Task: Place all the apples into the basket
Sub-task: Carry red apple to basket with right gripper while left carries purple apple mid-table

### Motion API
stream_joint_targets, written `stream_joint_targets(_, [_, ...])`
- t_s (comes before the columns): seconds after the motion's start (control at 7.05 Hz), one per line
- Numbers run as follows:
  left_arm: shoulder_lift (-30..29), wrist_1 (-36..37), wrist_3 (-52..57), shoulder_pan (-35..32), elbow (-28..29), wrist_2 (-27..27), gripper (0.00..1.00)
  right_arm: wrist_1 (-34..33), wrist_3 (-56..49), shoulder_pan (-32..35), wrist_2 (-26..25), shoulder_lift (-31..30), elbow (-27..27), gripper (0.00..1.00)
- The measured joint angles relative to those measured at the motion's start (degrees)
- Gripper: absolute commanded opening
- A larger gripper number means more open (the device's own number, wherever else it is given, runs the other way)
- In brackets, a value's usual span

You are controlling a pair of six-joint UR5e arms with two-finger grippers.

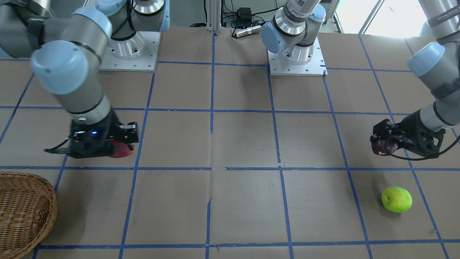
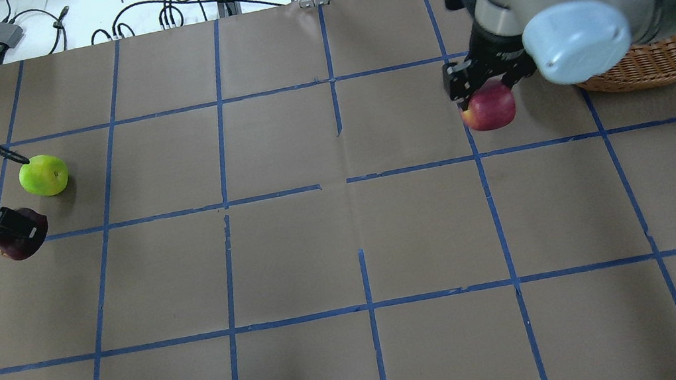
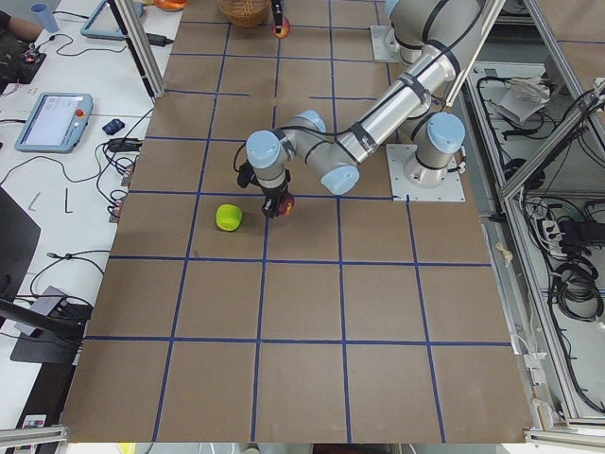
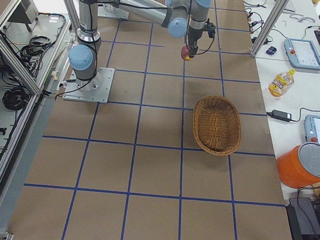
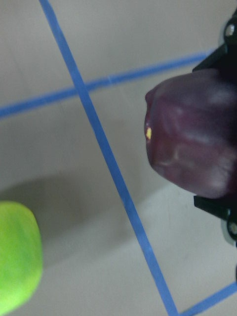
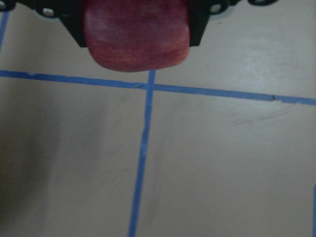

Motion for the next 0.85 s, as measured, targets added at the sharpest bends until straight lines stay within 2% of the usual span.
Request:
stream_joint_targets(0.14, [2.1,-3.1,-8.3,-6.1,0.7,-2.6,0.06,1.6,-1.4,-5.1,-0.3,1.7,-4.6,0.29])
stream_joint_targets(0.28, [3.3,-4.0,-17.8,-13.2,0.4,-5.1,0.00,1.9,-5.1,-10.6,-0.4,3.7,-8.2,0.23])
stream_joint_targets(0.43, [3.1,-1.5,-28.7,-21.0,0.0,-7.5,0.00,0.6,-11.5,-15.6,-0.1,5.5,-10.4,0.22])
stream_joint_targets(0.57, [1.7,5.3,-41.7,-29.8,-0.3,-9.4,0.00,-2.2,-18.7,-20.1,0.5,7.5,-11.3,0.23])
stream_joint_targets(0.85, [-5.0,22.7,-63.9,-45.0,-1.5,-9.5,0.00,-7.8,-28.7,-27.2,4.8,11.5,-11.8,0.36])
